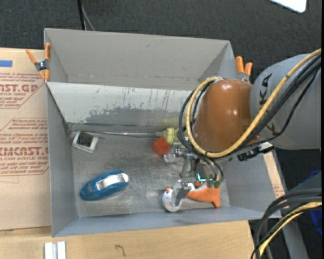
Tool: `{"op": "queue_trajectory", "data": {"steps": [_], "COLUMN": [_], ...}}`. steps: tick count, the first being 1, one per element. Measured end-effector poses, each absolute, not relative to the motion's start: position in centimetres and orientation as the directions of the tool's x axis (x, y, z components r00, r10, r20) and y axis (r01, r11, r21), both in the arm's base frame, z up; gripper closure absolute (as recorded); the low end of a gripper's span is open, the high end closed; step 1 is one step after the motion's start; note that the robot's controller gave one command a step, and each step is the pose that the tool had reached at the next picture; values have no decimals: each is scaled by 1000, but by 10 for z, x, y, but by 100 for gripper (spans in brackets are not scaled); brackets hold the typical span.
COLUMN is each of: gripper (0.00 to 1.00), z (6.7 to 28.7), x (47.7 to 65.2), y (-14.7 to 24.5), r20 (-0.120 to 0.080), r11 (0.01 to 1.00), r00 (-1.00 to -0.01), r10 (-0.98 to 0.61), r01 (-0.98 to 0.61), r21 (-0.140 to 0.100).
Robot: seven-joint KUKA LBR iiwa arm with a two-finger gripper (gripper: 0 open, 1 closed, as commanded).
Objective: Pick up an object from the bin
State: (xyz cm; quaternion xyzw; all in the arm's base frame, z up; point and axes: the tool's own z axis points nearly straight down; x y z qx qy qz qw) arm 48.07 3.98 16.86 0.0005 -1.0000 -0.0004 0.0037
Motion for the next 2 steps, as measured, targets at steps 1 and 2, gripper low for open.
{"op": "queue_trajectory", "data": {"steps": [1,2], "gripper": [0,100], "z": [171,78], "x": [482,487], "y": [40,22], "r20": [1,-5], "r11": [1000,900], "r00": [-1000,-900], "r10": [-1,-436], "r01": [-1,-436], "r21": [1,8]}}
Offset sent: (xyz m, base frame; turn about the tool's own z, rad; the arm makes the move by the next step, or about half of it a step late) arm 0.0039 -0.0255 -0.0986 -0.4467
